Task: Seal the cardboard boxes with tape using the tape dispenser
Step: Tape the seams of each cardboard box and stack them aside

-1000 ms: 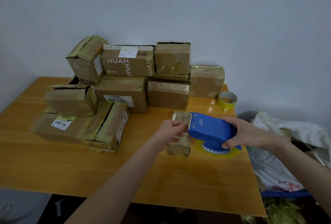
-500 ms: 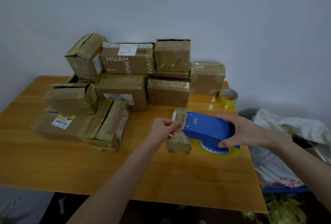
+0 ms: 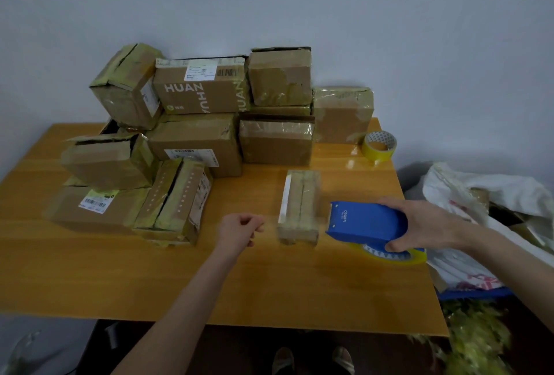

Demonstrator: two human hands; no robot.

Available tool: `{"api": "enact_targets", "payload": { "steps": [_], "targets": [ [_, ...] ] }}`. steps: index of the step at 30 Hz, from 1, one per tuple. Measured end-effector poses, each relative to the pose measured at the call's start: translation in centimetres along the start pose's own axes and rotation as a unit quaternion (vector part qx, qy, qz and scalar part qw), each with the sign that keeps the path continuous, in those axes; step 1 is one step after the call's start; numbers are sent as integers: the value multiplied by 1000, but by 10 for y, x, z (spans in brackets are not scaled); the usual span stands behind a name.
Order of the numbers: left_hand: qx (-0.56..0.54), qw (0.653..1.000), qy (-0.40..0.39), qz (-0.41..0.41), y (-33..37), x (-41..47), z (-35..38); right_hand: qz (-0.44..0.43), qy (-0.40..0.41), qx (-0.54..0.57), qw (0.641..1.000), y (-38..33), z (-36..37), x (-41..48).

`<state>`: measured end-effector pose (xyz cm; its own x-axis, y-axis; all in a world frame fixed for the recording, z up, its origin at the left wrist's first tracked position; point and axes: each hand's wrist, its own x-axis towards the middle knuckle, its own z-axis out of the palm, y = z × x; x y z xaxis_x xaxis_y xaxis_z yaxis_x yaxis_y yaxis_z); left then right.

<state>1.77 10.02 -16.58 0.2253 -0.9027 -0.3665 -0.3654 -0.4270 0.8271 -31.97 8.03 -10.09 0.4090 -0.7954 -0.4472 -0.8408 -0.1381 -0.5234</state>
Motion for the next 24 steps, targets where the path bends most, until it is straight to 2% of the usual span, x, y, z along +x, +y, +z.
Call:
{"api": "enact_targets", "payload": {
  "steps": [9,15,20,24],
  "targets": [
    [49,999,4,-20,-9,21,15,37,-9,-57,998,8,20,17],
    [106,994,-10,-15,-18,28,27,70,-31,-63,995,10,35,31],
    [112,993,-25,-4,-24,30,36,82,-43,-58,994,10,37,39],
    [174,981,-57,-62,-33,37,32,87,-47,-59,993,12,39,41]
  ]
}}
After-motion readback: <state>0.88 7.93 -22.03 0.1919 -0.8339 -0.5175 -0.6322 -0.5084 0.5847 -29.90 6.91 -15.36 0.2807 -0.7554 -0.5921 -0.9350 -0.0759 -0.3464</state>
